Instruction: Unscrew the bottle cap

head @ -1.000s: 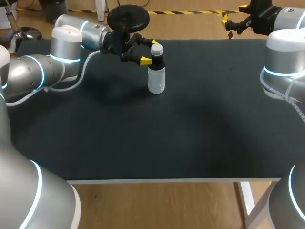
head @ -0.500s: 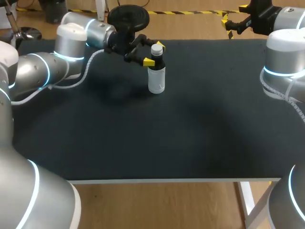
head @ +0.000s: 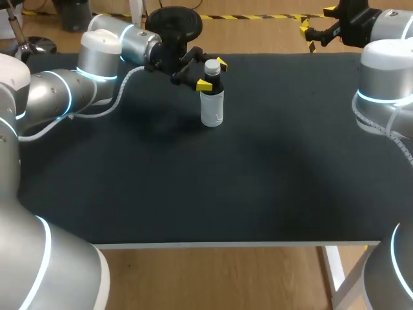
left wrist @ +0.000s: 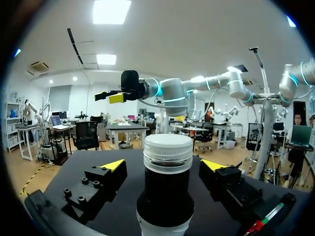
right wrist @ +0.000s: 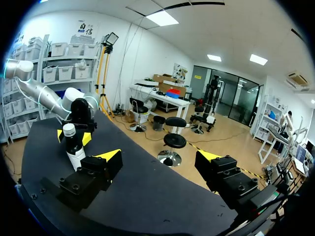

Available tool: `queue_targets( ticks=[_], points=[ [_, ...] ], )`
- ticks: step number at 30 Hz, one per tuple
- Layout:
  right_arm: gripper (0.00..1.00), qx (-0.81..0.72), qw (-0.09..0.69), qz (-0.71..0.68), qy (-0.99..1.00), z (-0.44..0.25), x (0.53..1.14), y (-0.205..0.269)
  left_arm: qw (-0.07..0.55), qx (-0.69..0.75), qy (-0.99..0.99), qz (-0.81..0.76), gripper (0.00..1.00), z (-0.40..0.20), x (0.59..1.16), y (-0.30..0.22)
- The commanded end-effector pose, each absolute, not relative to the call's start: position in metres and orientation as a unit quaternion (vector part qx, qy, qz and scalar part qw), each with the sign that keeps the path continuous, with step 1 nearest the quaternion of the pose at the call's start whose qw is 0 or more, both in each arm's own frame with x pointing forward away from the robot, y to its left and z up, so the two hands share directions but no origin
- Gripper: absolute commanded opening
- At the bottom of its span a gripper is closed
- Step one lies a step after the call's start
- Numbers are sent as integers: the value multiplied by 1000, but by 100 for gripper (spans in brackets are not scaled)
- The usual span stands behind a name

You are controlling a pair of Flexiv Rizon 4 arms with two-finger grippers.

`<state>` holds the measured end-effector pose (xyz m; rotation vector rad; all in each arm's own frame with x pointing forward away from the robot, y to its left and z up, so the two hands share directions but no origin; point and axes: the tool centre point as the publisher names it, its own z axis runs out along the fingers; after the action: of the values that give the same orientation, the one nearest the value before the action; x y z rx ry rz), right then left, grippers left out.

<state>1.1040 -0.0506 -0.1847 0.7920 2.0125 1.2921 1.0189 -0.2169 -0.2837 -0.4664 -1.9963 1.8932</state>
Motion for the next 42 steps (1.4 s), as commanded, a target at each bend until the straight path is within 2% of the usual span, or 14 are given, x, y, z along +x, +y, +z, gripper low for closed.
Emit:
queue_targets(
  ticks=[1,2,3,5,6,8,9,11,12,15,16,42],
  points=[
    [100,299,306,488,761,-185,1104,-51,232,-217,-684,656,69,-288,1026,-216],
    [100,299,306,488,761,-185,1104,-51,232,-217,-684,657,73,-288,1026,-215],
    [100,299,306,488,761,-185,1104,-51,232,-217,-684,657,72,-288,1026,-215],
    [100,299,306,488,761,-185,1104,-51,232,-216,-684,657,55,-288,1026,-215],
    [100,299,306,488,761,-185,1104,-51,232,-216,-684,657,57,-288,1026,-215],
    [100,299,306,488,761,-185,1104,-51,232,-216,-685,656,69,-288,1026,-215],
    [100,299,306,488,761,-185,1104,-51,233,-216,-685,655,65,-289,1026,-215],
    [100,299,306,488,761,-185,1104,-51,233,-216,-685,656,49,-289,1026,-215],
    [100,299,306,488,761,-185,1104,-51,233,-216,-684,657,45,-289,1026,-214],
    [100,299,306,488,761,-185,1104,-51,232,-217,-682,658,5,-288,1027,-214],
    [100,299,306,488,761,-185,1104,-51,231,-217,-682,659,0,-288,1027,-214],
    [100,299,306,488,761,-185,1104,-51,209,-218,-683,666,0,-281,1028,-195]
  ],
)
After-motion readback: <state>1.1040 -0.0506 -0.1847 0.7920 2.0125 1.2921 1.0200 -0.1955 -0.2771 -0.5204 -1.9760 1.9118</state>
